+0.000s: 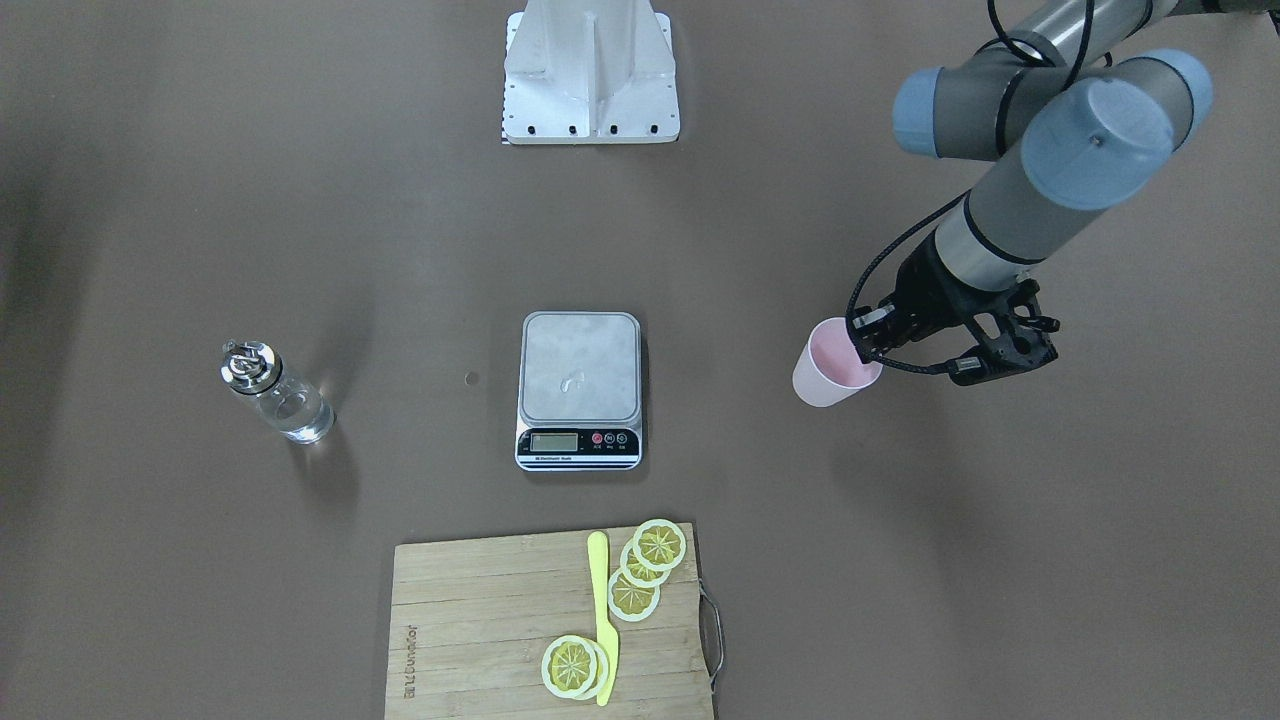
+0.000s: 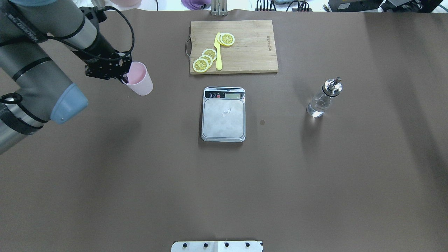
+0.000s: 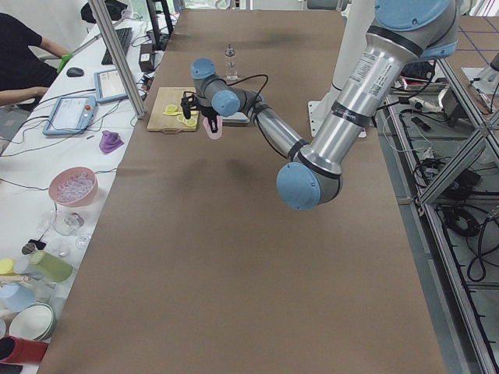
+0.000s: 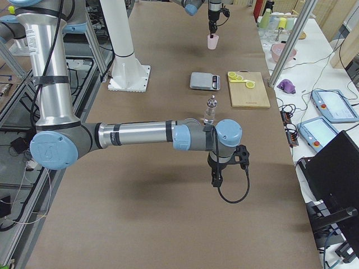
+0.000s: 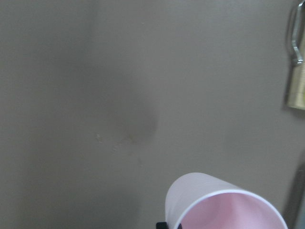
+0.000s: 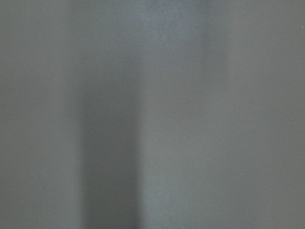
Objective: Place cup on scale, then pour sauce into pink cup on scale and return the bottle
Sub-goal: 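Carry the pink cup with the left gripper onto the scale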
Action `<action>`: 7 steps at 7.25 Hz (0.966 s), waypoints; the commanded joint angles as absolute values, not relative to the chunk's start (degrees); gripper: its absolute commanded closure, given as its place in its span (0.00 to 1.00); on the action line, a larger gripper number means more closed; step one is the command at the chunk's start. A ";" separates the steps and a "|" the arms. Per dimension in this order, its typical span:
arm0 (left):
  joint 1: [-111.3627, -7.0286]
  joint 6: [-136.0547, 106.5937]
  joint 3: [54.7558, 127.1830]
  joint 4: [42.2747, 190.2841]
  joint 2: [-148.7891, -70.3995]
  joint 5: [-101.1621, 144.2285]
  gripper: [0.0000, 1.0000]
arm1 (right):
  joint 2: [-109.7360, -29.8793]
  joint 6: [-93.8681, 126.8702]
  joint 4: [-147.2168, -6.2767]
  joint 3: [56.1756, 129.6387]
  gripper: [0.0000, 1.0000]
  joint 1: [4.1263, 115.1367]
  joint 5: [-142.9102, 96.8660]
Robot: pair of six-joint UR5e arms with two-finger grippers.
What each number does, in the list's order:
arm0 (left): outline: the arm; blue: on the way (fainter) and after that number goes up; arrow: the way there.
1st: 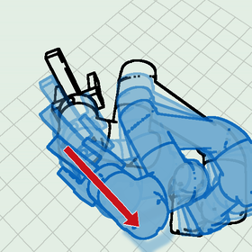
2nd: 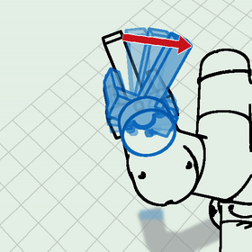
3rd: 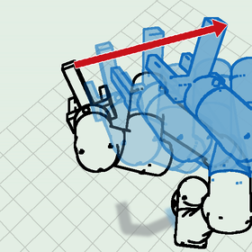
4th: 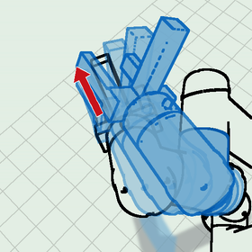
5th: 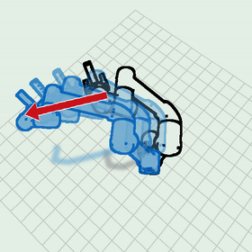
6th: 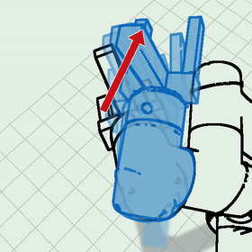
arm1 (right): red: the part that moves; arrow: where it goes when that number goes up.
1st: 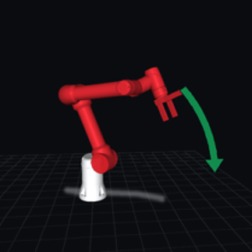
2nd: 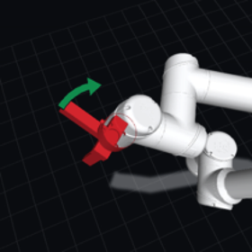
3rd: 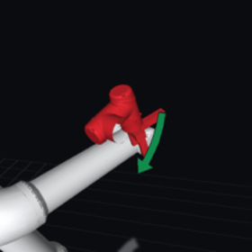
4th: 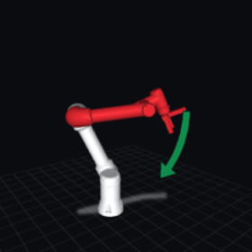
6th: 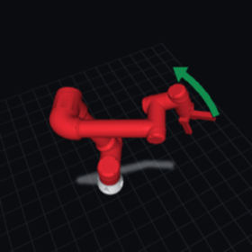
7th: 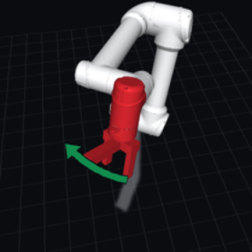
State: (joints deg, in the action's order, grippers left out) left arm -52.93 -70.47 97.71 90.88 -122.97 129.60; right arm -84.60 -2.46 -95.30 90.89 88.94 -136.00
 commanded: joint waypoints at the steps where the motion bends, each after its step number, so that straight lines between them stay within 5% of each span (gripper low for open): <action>1: -47.67 -83.44 96.17 88.86 -130.13 128.33 1.00 | -84.64 -2.46 -95.36 91.14 0.00 88.95 -136.49; 7: -38.15 -95.10 83.42 91.83 -142.47 118.30 1.00 | -84.73 -2.46 -95.27 91.67 0.00 88.95 -136.67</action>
State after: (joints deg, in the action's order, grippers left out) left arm -39.12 -94.54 85.62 90.54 -141.45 119.57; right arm -84.71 -2.44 -95.28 91.58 88.94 -136.67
